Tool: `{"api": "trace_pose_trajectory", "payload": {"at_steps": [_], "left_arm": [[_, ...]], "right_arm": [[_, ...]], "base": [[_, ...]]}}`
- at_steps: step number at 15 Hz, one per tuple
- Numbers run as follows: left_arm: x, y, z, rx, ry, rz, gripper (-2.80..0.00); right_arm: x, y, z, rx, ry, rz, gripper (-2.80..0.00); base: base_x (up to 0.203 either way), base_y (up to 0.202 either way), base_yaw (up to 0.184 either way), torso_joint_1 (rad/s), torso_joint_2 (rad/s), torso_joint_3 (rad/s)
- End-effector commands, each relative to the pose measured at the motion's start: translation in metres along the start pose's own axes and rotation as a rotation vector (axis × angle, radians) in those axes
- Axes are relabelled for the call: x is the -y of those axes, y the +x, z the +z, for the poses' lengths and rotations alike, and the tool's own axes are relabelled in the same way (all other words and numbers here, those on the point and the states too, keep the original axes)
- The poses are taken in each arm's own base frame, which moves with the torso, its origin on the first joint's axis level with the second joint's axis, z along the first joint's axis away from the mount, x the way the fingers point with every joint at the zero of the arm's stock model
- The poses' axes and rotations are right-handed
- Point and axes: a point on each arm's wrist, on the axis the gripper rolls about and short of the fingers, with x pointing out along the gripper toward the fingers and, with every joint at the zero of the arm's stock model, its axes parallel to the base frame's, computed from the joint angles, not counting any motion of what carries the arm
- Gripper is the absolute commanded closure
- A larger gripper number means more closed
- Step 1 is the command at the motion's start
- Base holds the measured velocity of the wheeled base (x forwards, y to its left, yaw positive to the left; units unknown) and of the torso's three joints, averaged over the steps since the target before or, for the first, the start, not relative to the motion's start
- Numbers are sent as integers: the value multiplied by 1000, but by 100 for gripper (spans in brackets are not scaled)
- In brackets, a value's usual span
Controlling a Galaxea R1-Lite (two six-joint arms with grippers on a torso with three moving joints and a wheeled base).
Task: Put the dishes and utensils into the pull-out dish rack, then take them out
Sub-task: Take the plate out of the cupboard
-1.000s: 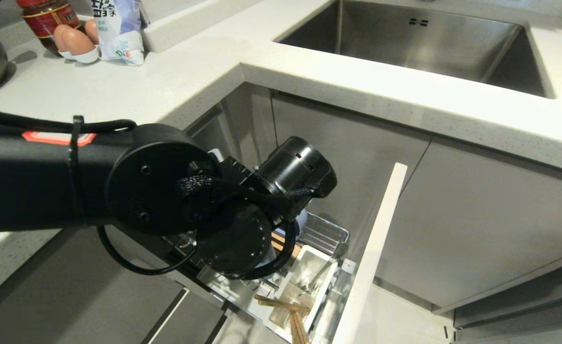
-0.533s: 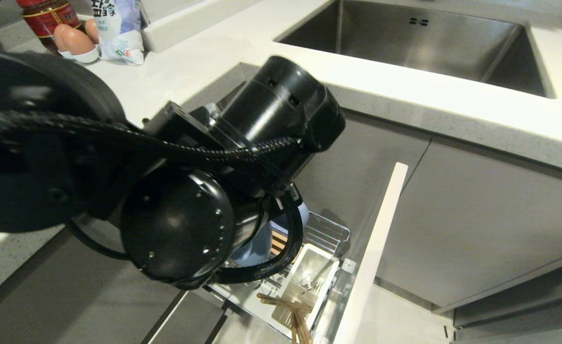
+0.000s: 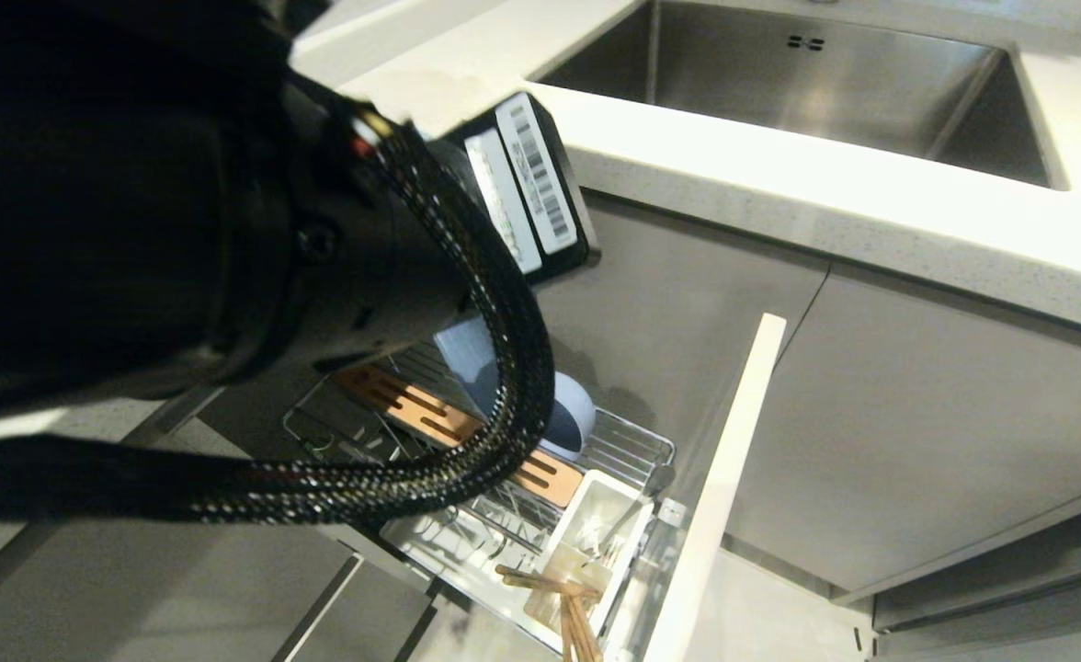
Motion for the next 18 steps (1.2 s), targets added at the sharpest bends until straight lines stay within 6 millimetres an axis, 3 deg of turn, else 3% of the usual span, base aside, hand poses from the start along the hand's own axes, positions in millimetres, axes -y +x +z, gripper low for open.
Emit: {"api": "trace_pose_trajectory", "payload": {"at_steps": [1,5,8,13,18], "left_arm": [[0,-15,21,46,-14,-45,0],[1,-30,50,183,91,-83,0],[-10,-27,66,256,106,-20,0],[-40,-18,91,332,68,121,0],[-77,-37,118,426,46,245,0]], "right_arm": [[0,0,0,0,0,0,0],[0,0,0,0,0,0,0],[0,0,0,0,0,0,0],[0,0,0,0,0,0,0],[0,0,0,0,0,0,0]], "base": [[0,0,0,0,0,0],[0,0,0,0,0,0],[0,0,0,0,0,0],[0,0,0,0,0,0],[0,0,0,0,0,0]]}}
